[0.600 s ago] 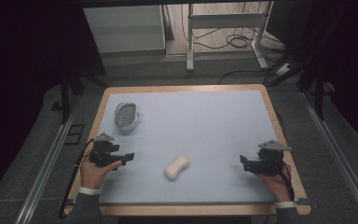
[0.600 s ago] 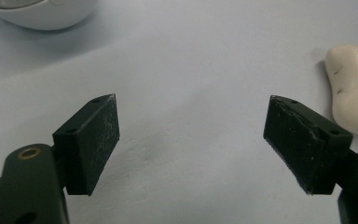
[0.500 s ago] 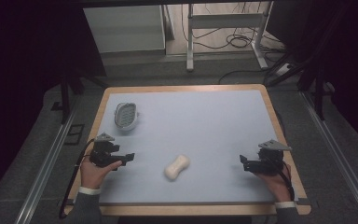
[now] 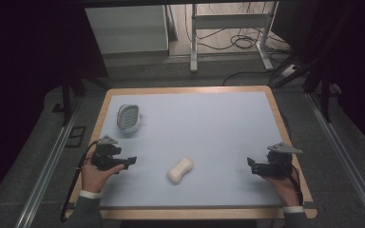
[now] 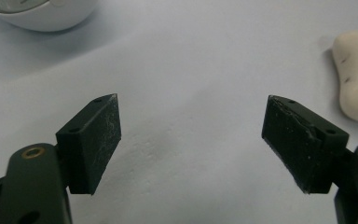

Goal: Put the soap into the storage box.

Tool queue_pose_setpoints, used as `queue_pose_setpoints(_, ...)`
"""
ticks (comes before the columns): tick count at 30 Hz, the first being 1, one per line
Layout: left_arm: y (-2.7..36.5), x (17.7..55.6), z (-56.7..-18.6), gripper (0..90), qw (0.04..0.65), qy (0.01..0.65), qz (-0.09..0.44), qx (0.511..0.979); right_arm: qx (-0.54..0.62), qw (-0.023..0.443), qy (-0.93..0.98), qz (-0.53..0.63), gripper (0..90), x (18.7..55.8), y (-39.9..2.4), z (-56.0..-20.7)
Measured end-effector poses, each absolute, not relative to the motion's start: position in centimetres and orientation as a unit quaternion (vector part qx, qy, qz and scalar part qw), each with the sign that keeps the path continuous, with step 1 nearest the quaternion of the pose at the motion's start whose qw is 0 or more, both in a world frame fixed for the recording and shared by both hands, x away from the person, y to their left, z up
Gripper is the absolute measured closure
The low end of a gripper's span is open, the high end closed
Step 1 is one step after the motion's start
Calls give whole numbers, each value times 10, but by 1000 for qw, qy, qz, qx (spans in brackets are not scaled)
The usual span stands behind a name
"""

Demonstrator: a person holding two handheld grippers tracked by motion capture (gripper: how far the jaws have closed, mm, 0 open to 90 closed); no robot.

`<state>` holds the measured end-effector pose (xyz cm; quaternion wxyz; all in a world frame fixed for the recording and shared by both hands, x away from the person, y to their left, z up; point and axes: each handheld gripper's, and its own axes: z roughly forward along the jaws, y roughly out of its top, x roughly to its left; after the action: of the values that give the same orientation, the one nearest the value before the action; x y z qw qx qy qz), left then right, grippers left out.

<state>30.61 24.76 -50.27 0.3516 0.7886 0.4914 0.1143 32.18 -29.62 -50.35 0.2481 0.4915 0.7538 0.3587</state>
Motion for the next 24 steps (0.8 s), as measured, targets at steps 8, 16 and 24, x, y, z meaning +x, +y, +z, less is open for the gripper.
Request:
queue_pose_setpoints(8,248,303,-488,198,334,474,119,806,488,245,757,360,20,320,-297,-504)
queue_pose_setpoints(16,247,306,-478,195,317,478,119,810,487,244,755,364,33,317,-300,-499)
queue_pose_setpoints(24,234,311,-473,185,304,469,113,822,488,255,746,374,45,313,-306,-495)
